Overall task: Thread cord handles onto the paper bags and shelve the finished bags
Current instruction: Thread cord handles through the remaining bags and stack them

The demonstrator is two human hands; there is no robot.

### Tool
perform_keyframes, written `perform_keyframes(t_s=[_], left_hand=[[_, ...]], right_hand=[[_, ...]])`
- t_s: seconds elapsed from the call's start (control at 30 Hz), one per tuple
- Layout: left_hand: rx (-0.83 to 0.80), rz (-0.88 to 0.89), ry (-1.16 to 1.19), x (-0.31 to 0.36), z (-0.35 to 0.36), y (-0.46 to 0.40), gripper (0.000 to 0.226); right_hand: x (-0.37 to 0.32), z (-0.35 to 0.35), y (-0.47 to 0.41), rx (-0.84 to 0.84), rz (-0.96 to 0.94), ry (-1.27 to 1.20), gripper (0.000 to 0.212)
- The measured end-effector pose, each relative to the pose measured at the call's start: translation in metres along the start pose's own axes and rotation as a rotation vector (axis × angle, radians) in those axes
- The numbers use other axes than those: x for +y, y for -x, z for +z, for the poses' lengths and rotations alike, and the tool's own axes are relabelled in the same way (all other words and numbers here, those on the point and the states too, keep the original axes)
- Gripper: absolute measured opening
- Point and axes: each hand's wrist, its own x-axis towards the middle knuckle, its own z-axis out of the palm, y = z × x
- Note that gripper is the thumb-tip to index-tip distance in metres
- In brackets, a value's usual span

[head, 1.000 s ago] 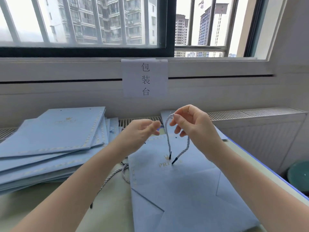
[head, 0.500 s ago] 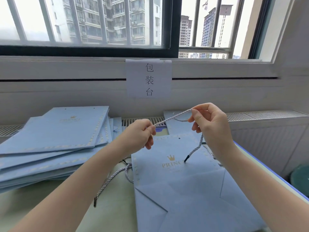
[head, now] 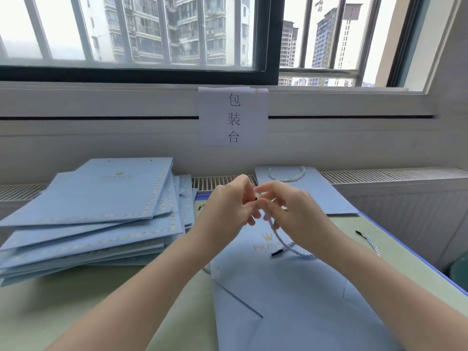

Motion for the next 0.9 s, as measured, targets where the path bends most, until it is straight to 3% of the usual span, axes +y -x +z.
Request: perform_keyframes(t_s=[0.17,0.23,0.33,0.4,0.5,0.67,0.8,0.9], left_hand=[[-0.031,0.037,-0.082,-0.004,-0.002,0.000,0.017],[-0.051,0.075,-0.265,-0.009,-0.006,-0.002,0.007],[-0.149,-0.006,-0.646,-0.024,-0.008,-0.004,0.022],[-0.269,-0.080,-0.758,-0.033,-0.004,-0.001,0.023],[-0.343,-0.174,-0.701,-0.042,0.003,0.001,0.025],[-0.259,-0.268,-0.584,-0.040,0.002,0.000,0.029],[-0.223,-0.300,-0.512,-0.040,0.002,0.001,0.033],[-0.188,-0.316,-0.476,-0.039,0.002,0.000,0.038]], right_hand=[[0.004,-0.002,0.001,-0.075,0.057,-0.080,0.017],[0.009,-0.001,0.000,-0.093,0.086,-0.068,0.018],[0.016,-0.001,0.000,-0.070,0.114,-0.036,0.022],[0.018,-0.001,0.000,-0.055,0.145,-0.048,0.026],[0.020,0.000,0.000,-0.051,0.174,-0.068,0.027],[0.017,0.000,0.001,-0.031,0.168,-0.069,0.028],[-0.006,-0.017,-0.014,0.096,0.143,-0.320,0.024],[-0.020,-0.020,-0.029,0.059,0.135,-0.376,0.014]])
